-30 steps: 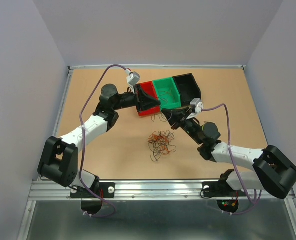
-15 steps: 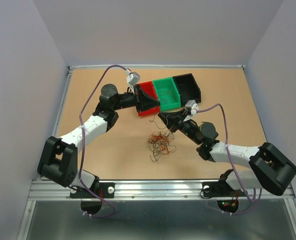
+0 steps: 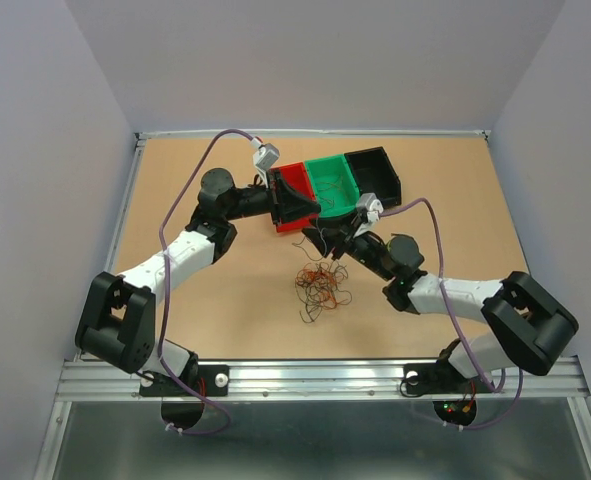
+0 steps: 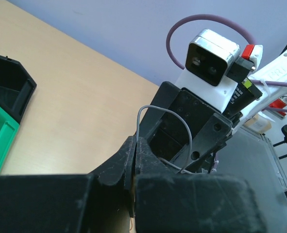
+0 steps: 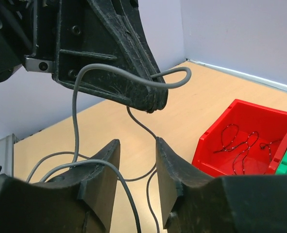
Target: Untangle the cables
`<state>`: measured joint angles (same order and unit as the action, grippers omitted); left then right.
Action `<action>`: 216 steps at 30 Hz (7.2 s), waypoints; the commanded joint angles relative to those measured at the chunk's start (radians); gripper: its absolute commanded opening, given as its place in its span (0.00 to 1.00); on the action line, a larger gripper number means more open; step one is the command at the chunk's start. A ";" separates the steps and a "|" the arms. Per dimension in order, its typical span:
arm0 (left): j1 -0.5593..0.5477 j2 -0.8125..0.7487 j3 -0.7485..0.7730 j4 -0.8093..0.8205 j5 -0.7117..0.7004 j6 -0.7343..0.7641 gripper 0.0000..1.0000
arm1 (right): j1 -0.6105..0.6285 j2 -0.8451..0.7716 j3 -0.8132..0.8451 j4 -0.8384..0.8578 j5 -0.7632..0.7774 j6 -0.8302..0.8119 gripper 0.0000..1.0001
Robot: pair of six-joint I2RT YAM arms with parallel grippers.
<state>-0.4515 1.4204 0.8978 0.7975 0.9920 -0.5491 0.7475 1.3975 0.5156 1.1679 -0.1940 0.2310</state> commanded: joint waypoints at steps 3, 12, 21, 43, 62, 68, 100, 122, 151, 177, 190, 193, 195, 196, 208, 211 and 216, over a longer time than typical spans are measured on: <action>0.000 -0.003 0.006 0.094 0.042 -0.048 0.02 | 0.001 0.043 0.095 0.067 0.008 -0.038 0.43; 0.001 -0.003 -0.003 0.118 0.048 -0.064 0.07 | 0.001 0.074 0.132 0.084 0.021 -0.050 0.00; 0.080 -0.087 0.012 -0.085 -0.147 0.144 0.85 | 0.001 -0.089 0.050 -0.193 0.394 0.016 0.00; 0.106 -0.161 0.032 -0.287 -0.615 0.462 0.93 | -0.433 0.469 0.857 -0.979 0.482 0.079 0.01; 0.079 -0.126 0.072 -0.350 -0.659 0.499 0.93 | -0.473 0.770 1.011 -1.149 0.521 0.062 0.01; 0.057 -0.118 0.089 -0.376 -0.694 0.517 0.93 | -0.471 0.687 0.985 -1.225 0.512 0.070 0.31; -0.067 -0.097 0.069 -0.639 -0.632 0.820 0.92 | -0.249 0.057 0.381 -1.193 0.202 0.116 0.61; -0.142 -0.055 0.023 -0.595 -0.651 0.888 0.86 | -0.105 0.005 0.144 -1.044 0.145 0.300 0.39; -0.141 -0.245 -0.154 -0.399 -0.576 0.931 0.86 | -0.099 -0.339 0.642 -1.165 0.017 0.180 0.01; -0.141 -0.201 -0.149 -0.379 -0.624 0.931 0.86 | -0.411 0.004 0.871 -1.189 0.360 0.154 0.01; -0.141 -0.175 -0.137 -0.386 -0.625 0.934 0.86 | -0.511 0.270 1.000 -1.188 0.291 0.183 0.00; -0.141 -0.172 -0.137 -0.388 -0.627 0.934 0.86 | -0.511 0.353 1.026 -1.189 0.280 0.186 0.01; -0.141 -0.170 -0.135 -0.389 -0.625 0.933 0.86 | -0.511 0.424 1.057 -1.188 0.274 0.189 0.01; -0.141 -0.170 -0.135 -0.388 -0.624 0.934 0.86 | -0.513 0.449 1.073 -1.188 0.275 0.192 0.01; -0.142 -0.158 -0.120 -0.406 -0.618 0.930 0.86 | -0.511 0.693 1.064 -1.188 0.401 0.217 0.01; -0.142 -0.152 -0.112 -0.417 -0.615 0.928 0.86 | -0.513 0.744 1.051 -1.188 0.427 0.220 0.01; -0.142 -0.158 -0.109 -0.426 -0.613 0.930 0.86 | -0.513 0.775 1.040 -1.189 0.444 0.212 0.01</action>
<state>-0.5884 1.2747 0.7502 0.3504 0.3660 0.3737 0.2413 2.1670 1.5494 -0.0517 0.2050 0.4416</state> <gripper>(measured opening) 0.862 0.013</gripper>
